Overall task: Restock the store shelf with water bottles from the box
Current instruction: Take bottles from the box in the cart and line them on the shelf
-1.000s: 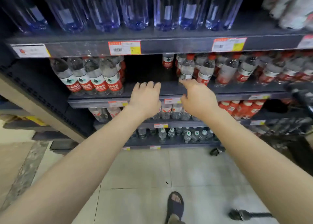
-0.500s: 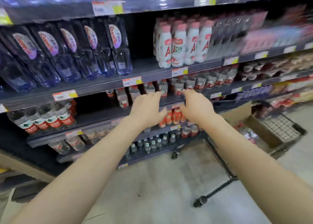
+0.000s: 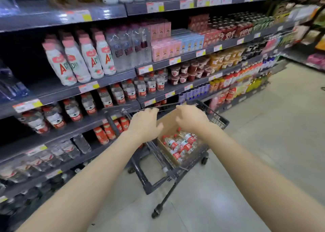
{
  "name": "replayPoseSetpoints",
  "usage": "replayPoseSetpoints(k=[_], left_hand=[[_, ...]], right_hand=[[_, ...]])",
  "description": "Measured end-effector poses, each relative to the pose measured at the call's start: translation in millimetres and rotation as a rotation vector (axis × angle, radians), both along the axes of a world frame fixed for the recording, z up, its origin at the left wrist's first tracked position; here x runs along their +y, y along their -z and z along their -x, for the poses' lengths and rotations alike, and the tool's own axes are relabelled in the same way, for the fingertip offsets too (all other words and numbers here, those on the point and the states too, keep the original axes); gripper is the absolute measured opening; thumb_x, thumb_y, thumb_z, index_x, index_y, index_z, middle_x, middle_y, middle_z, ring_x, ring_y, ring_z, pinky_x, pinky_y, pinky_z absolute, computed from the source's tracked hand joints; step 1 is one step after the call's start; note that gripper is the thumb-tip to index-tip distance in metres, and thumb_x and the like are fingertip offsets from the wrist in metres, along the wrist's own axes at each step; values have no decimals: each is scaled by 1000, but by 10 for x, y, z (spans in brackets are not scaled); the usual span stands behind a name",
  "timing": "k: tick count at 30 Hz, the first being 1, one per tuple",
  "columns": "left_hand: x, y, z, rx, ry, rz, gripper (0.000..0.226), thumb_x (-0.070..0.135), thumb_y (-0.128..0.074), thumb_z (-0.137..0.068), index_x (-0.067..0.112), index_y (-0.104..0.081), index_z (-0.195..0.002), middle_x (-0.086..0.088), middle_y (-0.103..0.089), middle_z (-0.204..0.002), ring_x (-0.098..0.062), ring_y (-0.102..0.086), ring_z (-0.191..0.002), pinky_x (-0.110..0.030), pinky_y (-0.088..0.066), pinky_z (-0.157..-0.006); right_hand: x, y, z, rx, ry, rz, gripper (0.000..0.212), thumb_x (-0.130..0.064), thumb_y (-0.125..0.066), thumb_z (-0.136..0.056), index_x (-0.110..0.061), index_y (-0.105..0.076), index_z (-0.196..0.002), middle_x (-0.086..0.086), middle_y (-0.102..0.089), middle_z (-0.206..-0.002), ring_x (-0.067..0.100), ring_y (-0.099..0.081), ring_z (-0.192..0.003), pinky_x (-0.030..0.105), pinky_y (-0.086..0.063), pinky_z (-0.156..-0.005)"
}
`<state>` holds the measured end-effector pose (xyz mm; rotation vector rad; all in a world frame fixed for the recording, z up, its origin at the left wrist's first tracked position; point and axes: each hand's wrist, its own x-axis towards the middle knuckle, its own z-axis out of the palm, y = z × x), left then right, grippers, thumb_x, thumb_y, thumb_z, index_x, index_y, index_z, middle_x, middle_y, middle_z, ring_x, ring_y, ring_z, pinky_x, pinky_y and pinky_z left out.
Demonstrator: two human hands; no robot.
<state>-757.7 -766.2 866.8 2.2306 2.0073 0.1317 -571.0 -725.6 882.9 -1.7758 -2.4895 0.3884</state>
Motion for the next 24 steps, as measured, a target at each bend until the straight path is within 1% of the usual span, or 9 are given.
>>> replayPoseSetpoints(k=[3, 5, 8, 10, 12, 16, 20, 22, 24], left_hand=[[314, 174, -294, 25, 15, 43, 63, 50, -50, -102, 16, -40, -154, -11, -56, -143, -31, -64, -114, -44, -55, -92], [578, 323, -439, 25, 16, 72, 61, 48, -49, -103, 16, -40, -153, -11, -57, -139, -31, -65, -109, -42, -55, -88], [1041, 600, -619, 1, 10, 108, 59, 47, -49, -103, 17, -40, -153, -11, -56, -141, -32, -63, -112, -43, -55, -90], [1393, 811, -717, -14, -8, 126, 59, 47, -50, -103, 16, -41, -152, -10, -56, -140, -33, -62, -116, -45, -55, -93], [1759, 1023, -783, -37, -44, 169, 57, 47, -50, -102, 15, -43, -149, -12, -57, -139, -35, -61, -118, -45, -53, -94], [2328, 1441, -819, -63, -138, 305, 58, 47, -52, -101, 14, -42, -147, -14, -56, -137, -38, -60, -120, -47, -52, -94], [2571, 1818, -828, -103, -242, 423, 61, 46, -53, -101, 12, -41, -150, -14, -57, -138, -36, -60, -122, -43, -52, -94], [2657, 2026, -851, -130, -293, 454, 56, 44, -52, -101, 11, -44, -146, -14, -57, -138, -35, -60, -122, -42, -52, -92], [2740, 2233, -905, -157, -356, 474, 48, 44, -50, -102, 11, -48, -138, -15, -58, -134, -37, -61, -120, -44, -53, -92]], right_hand=[[260, 160, -355, 25, 14, 42, 56, -22, -48, -100, -18, -41, -155, 6, -69, -124, 22, -62, -79, 33, -53, -64], [490, 315, -536, 27, 34, 59, 56, -24, -49, -97, -18, -44, -153, 5, -71, -115, 22, -61, -76, 33, -52, -64], [923, 639, -710, 18, 40, 106, 54, -26, -48, -92, -21, -52, -146, 3, -72, -109, 22, -61, -78, 31, -50, -63], [1275, 883, -783, -4, 28, 137, 42, -29, -48, -89, -21, -62, -127, 3, -72, -105, 24, -66, -86, 33, -55, -68], [1630, 1078, -811, -35, 4, 168, 32, -31, -49, -87, -20, -63, -114, 3, -70, -103, 28, -68, -95, 38, -58, -74], [2270, 1356, -820, -90, -61, 218, 27, -28, -52, -95, -13, -59, -115, 8, -66, -106, 32, -64, -97, 37, -52, -72], [2727, 1650, -886, -76, -78, 293, 29, -32, -54, -93, -15, -60, -117, 6, -67, -104, 30, -65, -94, 40, -57, -77], [2936, 1805, -936, -66, -90, 330, 33, -33, -54, -91, -18, -63, -119, 6, -71, -107, 29, -67, -95, 41, -59, -79], [3180, 1959, -1004, -56, -94, 340, 33, -32, -57, -93, -18, -66, -121, 7, -72, -109, 30, -68, -98, 39, -58, -81]])
